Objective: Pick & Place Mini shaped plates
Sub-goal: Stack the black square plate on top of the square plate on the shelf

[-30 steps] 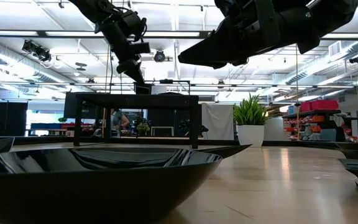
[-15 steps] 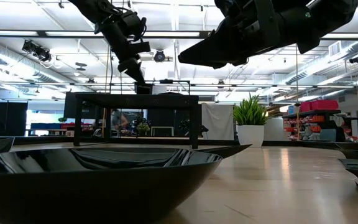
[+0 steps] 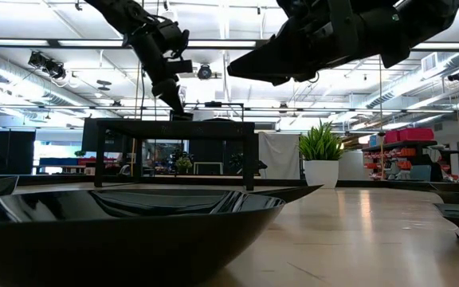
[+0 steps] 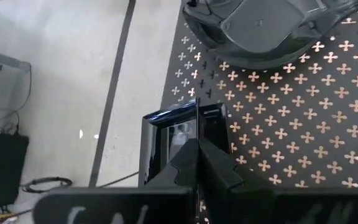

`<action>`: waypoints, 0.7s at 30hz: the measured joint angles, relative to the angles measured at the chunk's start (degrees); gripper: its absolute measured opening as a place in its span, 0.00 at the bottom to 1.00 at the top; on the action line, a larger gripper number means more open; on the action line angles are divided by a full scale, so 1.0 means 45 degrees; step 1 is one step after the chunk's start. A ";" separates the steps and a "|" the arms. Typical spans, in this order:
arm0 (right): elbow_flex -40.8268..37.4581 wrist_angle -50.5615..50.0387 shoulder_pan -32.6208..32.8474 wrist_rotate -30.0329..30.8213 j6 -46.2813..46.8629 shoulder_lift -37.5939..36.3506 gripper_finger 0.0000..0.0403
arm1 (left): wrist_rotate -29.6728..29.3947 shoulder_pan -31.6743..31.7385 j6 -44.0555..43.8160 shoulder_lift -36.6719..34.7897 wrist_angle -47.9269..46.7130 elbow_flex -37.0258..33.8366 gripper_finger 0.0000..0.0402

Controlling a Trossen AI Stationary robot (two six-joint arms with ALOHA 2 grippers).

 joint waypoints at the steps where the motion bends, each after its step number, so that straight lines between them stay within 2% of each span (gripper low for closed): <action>1: 0.0000 0.0005 0.0000 0.0000 -0.0043 0.0000 0.21 | -0.0010 0.0002 -0.0075 -0.0002 -0.0013 0.0000 0.04; 8: 0.0000 0.0063 0.0000 0.0003 -0.0135 0.0000 0.21 | -0.0024 0.0002 -0.0185 -0.0002 -0.0263 0.0000 0.07; 16: 0.0000 0.0083 0.0000 0.0000 -0.0135 0.0000 0.21 | 0.0292 0.0002 -0.0942 -0.0006 -0.0300 0.0000 0.24; 21: 0.0000 0.0089 0.0000 0.0000 -0.0135 0.0000 0.21 | 0.0428 -0.0002 -0.1905 -0.0011 -0.0293 0.0000 0.30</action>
